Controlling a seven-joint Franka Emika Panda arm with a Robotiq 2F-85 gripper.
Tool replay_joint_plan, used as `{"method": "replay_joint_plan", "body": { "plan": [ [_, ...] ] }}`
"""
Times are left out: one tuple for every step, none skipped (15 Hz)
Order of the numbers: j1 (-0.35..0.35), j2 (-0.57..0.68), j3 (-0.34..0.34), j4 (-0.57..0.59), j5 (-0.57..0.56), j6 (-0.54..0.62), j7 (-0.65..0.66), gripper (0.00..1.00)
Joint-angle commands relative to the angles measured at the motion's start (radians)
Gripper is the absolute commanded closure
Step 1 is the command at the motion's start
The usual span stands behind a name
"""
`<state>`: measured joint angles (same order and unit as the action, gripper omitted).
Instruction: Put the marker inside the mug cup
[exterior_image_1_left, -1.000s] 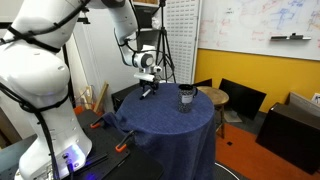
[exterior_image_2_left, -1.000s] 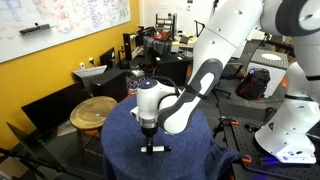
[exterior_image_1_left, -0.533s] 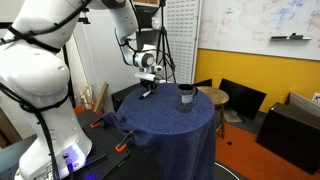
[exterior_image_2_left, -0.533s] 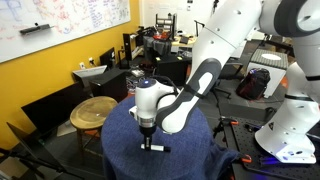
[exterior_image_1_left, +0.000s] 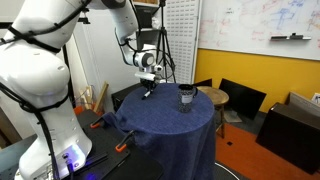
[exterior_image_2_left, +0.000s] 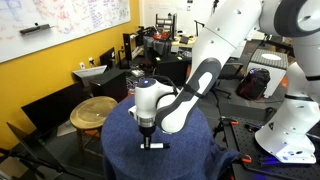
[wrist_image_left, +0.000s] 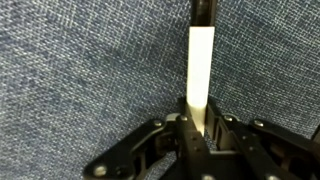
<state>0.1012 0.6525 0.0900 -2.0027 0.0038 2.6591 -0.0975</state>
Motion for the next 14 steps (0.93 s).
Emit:
{"method": "replay_joint_plan", "body": {
  "plan": [
    [0.002, -0.013, 0.0, 0.01, -0.02, -0.027, 0.005, 0.95],
    [0.006, -0.021, -0.002, 0.003, -0.02, -0.025, 0.013, 0.95],
    [0.007, -0.027, -0.003, -0.002, -0.019, -0.023, 0.016, 0.95],
    [0.007, -0.033, -0.002, -0.007, -0.016, -0.021, 0.02, 0.95],
    [0.007, -0.041, -0.002, -0.013, -0.013, -0.02, 0.025, 0.95],
    [0.007, -0.048, -0.002, -0.017, -0.012, -0.018, 0.026, 0.95],
    [0.008, -0.058, -0.005, -0.024, -0.011, -0.015, 0.034, 0.95],
    [0.011, -0.07, -0.009, -0.031, -0.011, -0.013, 0.045, 0.95],
    [0.018, -0.084, -0.018, -0.041, -0.015, -0.01, 0.06, 0.95],
    [0.024, -0.098, -0.026, -0.049, -0.018, -0.009, 0.075, 0.95],
    [0.031, -0.114, -0.037, -0.06, -0.023, -0.003, 0.096, 0.95],
    [0.039, -0.134, -0.049, -0.074, -0.03, 0.003, 0.113, 0.95],
    [0.047, -0.151, -0.062, -0.085, -0.037, 0.008, 0.132, 0.95],
    [0.055, -0.176, -0.079, -0.105, -0.049, 0.018, 0.154, 0.95]
  ]
}}
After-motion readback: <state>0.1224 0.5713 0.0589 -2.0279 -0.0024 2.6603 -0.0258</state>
